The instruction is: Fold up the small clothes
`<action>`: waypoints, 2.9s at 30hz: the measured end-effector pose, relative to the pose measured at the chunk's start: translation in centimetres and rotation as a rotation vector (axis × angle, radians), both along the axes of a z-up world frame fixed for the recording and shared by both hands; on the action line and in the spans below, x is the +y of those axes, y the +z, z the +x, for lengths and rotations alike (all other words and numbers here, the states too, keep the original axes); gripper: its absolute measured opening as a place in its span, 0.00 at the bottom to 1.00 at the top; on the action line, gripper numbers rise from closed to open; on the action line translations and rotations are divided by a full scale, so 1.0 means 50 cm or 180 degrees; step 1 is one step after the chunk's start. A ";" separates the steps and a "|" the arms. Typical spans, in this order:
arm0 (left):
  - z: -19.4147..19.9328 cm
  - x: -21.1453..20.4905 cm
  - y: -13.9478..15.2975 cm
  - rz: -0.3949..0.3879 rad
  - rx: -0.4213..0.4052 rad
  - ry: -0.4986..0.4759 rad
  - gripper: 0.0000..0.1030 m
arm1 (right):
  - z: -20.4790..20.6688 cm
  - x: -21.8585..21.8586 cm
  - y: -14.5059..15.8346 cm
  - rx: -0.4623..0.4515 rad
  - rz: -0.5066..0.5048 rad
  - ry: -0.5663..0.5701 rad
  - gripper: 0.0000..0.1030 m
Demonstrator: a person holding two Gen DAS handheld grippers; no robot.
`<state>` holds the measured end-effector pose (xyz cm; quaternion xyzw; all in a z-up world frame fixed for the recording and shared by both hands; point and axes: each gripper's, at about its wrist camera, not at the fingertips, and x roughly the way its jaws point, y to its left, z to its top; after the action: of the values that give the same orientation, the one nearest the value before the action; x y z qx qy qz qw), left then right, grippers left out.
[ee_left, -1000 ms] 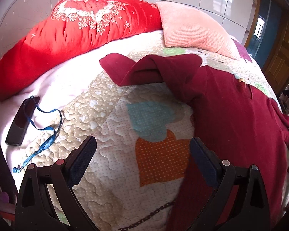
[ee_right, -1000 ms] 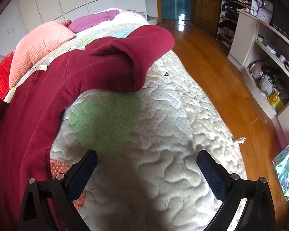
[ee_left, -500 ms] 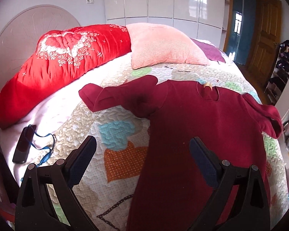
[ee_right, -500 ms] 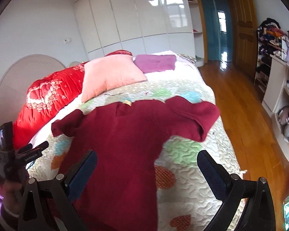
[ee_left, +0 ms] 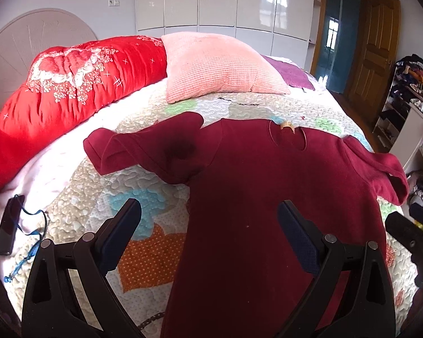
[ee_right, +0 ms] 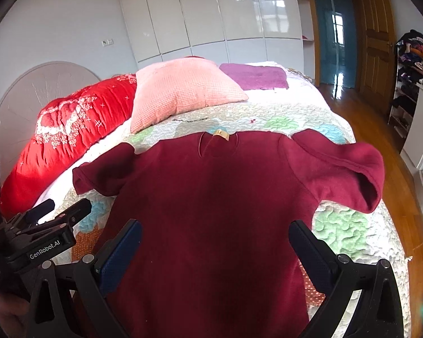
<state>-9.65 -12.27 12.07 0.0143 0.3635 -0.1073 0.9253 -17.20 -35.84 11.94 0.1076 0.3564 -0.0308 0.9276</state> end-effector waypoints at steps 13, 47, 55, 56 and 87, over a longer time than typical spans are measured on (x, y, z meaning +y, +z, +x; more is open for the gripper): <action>0.079 0.006 -0.090 0.0125 0.0081 -0.0093 0.95 | 0.096 0.017 -0.093 0.0294 0.0020 -0.0150 1.00; 0.076 0.003 -0.111 0.0175 0.0061 -0.0156 0.95 | 0.116 0.029 -0.107 0.0435 -0.0116 -0.0378 1.00; 0.078 0.007 -0.116 0.0165 0.0086 -0.0137 0.95 | 0.121 0.039 -0.117 0.0484 -0.0101 -0.0342 1.00; 0.079 0.008 -0.116 0.0164 0.0088 -0.0129 0.95 | 0.122 0.040 -0.118 0.0485 -0.0103 -0.0334 1.00; 0.160 0.191 -0.062 -0.0165 0.0127 0.0516 0.95 | 0.173 0.135 -0.120 0.0490 -0.0118 0.0130 1.00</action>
<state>-1.64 -2.73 8.94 -0.0413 0.3790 -0.0418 0.9235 -8.55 -29.12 5.92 0.0804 0.4282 -0.0267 0.8997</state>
